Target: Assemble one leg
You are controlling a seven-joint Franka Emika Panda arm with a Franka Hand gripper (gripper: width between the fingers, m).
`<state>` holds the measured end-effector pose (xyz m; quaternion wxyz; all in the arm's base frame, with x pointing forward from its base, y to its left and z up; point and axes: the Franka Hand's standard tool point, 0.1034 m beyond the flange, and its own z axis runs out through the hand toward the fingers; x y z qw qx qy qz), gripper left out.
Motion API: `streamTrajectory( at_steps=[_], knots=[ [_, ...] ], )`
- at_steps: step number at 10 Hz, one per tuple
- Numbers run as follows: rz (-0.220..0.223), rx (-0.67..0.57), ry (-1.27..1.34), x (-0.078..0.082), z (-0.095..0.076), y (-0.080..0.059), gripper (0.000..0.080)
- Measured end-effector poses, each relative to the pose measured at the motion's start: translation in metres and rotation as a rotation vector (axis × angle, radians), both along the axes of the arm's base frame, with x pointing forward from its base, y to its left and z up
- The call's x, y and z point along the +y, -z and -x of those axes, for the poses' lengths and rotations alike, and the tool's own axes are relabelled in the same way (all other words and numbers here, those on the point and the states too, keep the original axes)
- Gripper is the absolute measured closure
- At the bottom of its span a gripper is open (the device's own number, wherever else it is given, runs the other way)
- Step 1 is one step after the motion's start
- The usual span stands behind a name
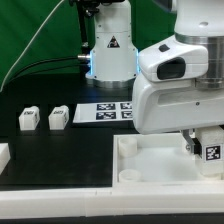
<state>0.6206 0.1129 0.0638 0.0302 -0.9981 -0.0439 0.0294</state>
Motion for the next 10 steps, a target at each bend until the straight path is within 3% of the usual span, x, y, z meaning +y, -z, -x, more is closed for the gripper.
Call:
streamTrajectory(
  at_steps=[4, 10],
  knots=[
    [0.011, 0.015, 0.308, -0.0059, -0.0017, 0.0006, 0.0514],
    [0.041, 0.063, 0.965, 0.0036, -0.0001, 0.0007, 0.0512]
  ],
)
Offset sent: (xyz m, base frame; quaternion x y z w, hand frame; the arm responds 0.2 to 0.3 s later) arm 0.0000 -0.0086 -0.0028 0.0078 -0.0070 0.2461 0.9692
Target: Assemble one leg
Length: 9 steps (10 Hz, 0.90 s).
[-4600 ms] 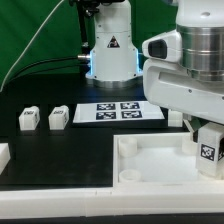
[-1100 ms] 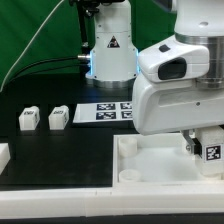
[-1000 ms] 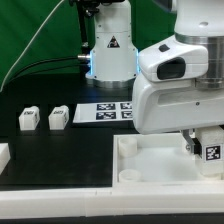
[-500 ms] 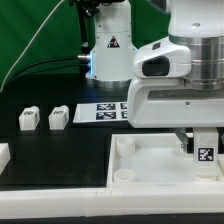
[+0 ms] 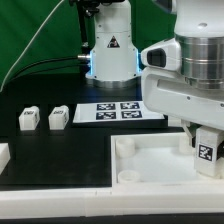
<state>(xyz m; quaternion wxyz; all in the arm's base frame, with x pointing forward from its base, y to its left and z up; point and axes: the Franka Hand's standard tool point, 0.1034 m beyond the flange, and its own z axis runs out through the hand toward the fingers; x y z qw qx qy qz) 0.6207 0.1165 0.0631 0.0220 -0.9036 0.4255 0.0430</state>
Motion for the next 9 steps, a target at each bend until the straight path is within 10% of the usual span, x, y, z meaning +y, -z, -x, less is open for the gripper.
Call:
streamTrajectory(
  at_steps=[9],
  knots=[
    [0.007, 0.07, 0.703, 0.0054, 0.0013, 0.0016, 0.042]
  ],
)
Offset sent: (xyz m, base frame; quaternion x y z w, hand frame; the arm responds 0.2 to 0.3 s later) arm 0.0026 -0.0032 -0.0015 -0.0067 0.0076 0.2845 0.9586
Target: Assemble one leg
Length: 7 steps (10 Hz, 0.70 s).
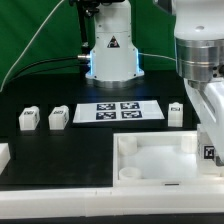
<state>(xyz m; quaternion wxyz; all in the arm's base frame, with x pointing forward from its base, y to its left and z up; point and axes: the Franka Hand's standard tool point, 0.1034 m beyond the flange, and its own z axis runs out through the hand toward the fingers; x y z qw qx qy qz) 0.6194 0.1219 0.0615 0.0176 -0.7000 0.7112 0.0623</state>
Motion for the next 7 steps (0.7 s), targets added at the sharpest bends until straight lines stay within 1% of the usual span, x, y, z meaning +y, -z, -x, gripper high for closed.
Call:
streamTrajectory(
  at_steps=[1, 2, 3, 4, 5, 7],
  knots=[
    [0.0, 0.0, 0.0, 0.0002, 0.0, 0.0, 0.0241],
    [-0.001, -0.001, -0.01, 0.0003, 0.0, 0.0, 0.0241],
    [-0.003, -0.006, -0.055, 0.0003, 0.0001, 0.0, 0.0167],
    [-0.003, -0.006, -0.055, 0.0004, 0.0001, 0.0, 0.0155],
    [-0.007, -0.014, -0.12, -0.0009, 0.0, -0.0001, 0.0151],
    [-0.025, -0.048, -0.43, -0.0023, 0.0026, -0.0028, 0.015]
  ],
)
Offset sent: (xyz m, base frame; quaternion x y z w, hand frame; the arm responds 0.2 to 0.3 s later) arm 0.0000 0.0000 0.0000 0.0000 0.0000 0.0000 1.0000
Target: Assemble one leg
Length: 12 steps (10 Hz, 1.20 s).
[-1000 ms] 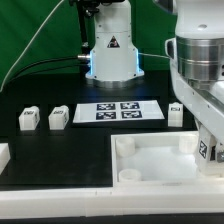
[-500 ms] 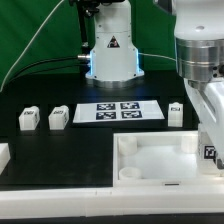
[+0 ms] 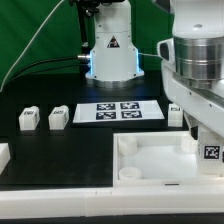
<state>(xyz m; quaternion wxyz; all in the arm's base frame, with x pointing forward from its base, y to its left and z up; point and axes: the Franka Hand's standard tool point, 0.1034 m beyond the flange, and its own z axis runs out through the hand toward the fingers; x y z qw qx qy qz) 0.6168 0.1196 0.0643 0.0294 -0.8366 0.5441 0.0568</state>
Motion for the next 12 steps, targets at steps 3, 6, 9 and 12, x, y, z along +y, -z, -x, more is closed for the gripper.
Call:
streamTrajectory(
  at_steps=[3, 6, 9, 12],
  knots=[
    [-0.021, -0.042, -0.336, 0.0, -0.001, -0.004, 0.015],
    [-0.037, -0.073, -0.611, -0.001, -0.001, -0.003, 0.015],
    [-0.025, -0.102, -0.965, -0.005, -0.004, -0.012, 0.015],
    [-0.023, -0.11, -0.962, -0.004, -0.006, -0.017, 0.015]
  ],
)
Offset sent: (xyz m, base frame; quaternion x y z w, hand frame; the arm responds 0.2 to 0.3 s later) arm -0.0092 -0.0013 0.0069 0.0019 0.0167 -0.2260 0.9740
